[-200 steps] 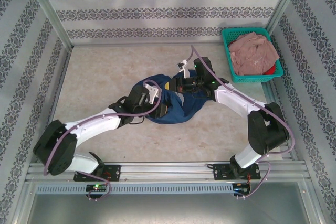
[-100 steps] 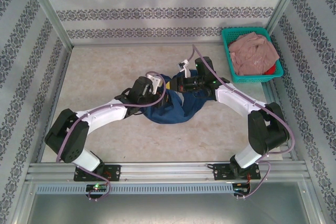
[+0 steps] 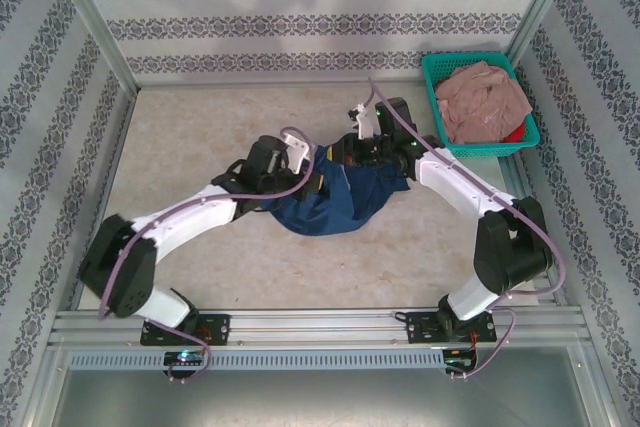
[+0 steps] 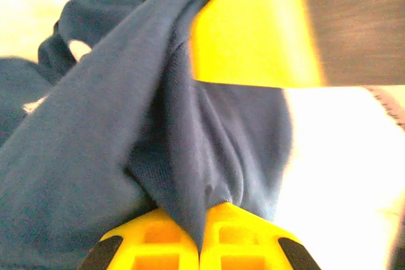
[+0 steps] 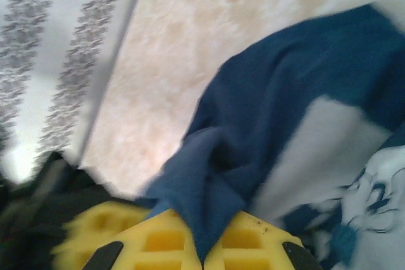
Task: Fold the inside-out t-shirt
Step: Adjust the T-shirt at the center of the table.
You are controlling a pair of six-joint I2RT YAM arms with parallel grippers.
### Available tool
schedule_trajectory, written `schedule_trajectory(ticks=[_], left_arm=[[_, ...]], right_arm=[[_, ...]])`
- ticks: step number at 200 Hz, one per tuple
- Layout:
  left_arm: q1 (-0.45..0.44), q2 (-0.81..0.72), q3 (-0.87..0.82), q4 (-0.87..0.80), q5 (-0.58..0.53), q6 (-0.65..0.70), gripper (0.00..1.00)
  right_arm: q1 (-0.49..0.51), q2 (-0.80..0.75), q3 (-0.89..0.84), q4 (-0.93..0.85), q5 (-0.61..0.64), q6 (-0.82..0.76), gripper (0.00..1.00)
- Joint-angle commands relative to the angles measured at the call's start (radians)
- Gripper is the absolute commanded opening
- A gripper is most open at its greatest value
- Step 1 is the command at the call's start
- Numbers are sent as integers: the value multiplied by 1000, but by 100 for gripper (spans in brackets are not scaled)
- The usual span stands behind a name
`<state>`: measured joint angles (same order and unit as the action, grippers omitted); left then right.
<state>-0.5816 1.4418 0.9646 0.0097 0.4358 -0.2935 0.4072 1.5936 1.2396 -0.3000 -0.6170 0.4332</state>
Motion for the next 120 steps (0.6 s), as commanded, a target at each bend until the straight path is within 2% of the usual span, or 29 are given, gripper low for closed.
schedule_trajectory(ticks=[1,15,27,52,72,82,94,120], left_arm=[[26,-143,-15,-61,139,-114,0],[42,-192,-21,-82,115,-192,0],[49,-218,-21,-95,102,-228,0],[54,-229,-3,-133,82,-275,0],[55,-225,6,-144,90,-289,0],[55,-223,10,-148,93,-294,0],[55,-221,14,-149,106,-295,0],[54,-228,15,-160,112,-289,0]], right_arm=[[62,-21,97,-208,377,-227,14],[107,-68,75,-239,546,-297,23],[123,-152,3,-202,588,-319,30],[156,-350,-185,-81,463,-325,39],[249,-451,-302,22,385,-360,49],[291,-454,-337,71,358,-373,53],[324,-421,-346,117,383,-376,56],[329,-290,-290,192,371,-404,58]])
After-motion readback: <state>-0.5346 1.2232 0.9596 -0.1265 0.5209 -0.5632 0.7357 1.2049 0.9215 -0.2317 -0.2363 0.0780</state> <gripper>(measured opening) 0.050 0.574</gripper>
